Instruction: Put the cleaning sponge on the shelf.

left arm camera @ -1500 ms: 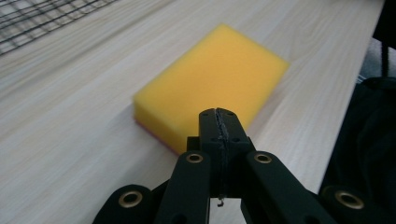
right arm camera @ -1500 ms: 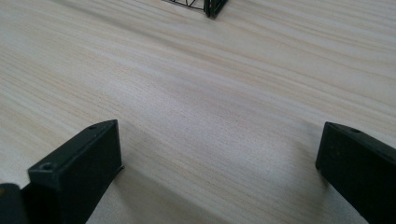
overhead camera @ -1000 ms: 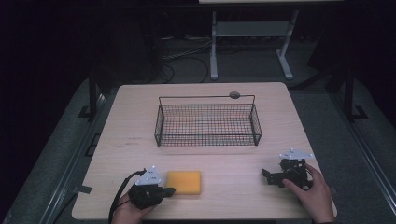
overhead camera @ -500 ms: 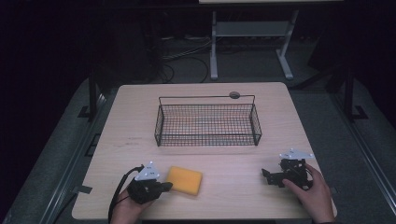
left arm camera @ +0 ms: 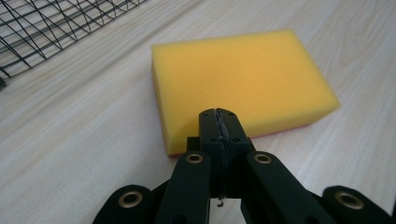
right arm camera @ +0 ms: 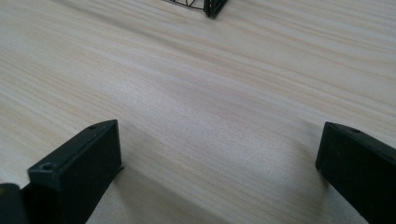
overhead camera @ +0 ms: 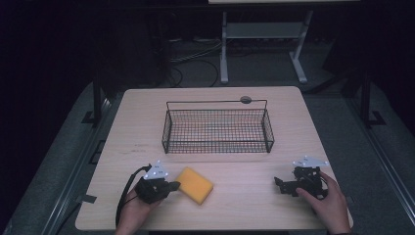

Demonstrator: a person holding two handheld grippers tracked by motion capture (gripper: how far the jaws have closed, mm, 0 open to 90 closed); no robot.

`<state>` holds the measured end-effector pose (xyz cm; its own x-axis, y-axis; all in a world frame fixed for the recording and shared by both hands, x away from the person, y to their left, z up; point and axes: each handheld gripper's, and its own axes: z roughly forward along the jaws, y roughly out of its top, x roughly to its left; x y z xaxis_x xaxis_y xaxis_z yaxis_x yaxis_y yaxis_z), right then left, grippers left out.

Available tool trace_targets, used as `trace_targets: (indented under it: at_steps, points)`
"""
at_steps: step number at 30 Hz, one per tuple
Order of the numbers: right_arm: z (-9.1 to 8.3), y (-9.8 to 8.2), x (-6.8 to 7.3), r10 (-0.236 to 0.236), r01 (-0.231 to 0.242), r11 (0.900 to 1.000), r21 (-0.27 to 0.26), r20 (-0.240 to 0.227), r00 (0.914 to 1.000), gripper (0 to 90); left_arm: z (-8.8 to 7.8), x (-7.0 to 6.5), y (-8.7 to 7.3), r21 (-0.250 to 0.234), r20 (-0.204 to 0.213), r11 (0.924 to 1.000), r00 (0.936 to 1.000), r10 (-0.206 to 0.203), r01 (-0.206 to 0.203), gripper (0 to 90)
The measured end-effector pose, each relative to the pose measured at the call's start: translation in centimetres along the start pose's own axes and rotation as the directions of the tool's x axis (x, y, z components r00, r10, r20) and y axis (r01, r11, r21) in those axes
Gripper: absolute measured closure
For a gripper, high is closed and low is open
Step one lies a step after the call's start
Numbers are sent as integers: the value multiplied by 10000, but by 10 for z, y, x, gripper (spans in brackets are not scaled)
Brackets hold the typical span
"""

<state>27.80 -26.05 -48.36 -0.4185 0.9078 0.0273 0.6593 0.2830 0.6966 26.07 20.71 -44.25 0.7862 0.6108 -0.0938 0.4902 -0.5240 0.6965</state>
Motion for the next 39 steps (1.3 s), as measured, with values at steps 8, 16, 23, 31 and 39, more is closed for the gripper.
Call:
trace_targets:
  at_steps: [8,16,23,31,39]
  points:
    - [0,0,0,3,-3,10000,-4,1,10000,0,6,10,7,5,-168,10000,9999,-37,37,896]
    - [0,0,0,3,-3,10000,-5,-1,10000,0,17,22,19,-19,-313,10000,9995,12,-12,896]
    - [0,0,0,4,-4,10000,-5,-1,10000,0,22,28,26,-92,-367,10000,9993,-10,7,896]
    - [0,0,0,5,-5,10000,-6,-2,10000,0,13,6,45,-506,186,9984,9995,243,-233,896]
    - [0,0,0,5,-5,10000,-5,-2,10000,0,34,-22,65,-438,1052,9966,9916,746,-703,896]
